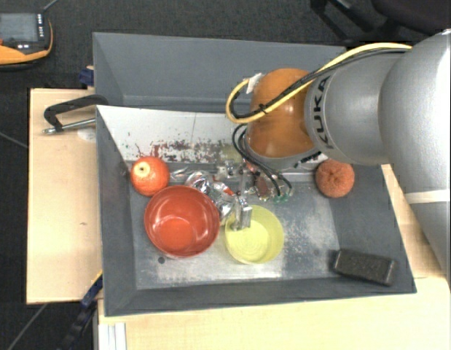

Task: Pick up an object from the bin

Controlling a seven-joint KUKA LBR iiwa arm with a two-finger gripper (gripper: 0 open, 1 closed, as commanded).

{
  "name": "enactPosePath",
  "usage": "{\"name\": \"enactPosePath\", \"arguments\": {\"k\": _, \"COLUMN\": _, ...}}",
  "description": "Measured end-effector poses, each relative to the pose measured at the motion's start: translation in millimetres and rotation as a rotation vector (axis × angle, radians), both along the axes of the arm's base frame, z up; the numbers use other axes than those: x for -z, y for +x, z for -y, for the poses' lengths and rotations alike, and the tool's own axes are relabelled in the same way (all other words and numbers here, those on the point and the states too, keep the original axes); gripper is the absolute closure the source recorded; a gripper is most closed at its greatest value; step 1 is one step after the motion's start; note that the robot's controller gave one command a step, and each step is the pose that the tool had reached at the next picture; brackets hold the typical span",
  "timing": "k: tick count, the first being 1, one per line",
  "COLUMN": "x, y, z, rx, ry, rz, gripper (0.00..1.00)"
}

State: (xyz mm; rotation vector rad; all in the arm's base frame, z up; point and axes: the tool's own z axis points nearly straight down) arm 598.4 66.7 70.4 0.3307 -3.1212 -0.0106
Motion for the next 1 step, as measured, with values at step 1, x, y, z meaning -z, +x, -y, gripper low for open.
{"name": "enactPosePath", "arguments": {"k": 1, "x": -1.4, "y": -38.9, "z": -56.0, "rx": -0.259, "ry": 0.005, "rz": 0.004, "gripper": 0.0}}
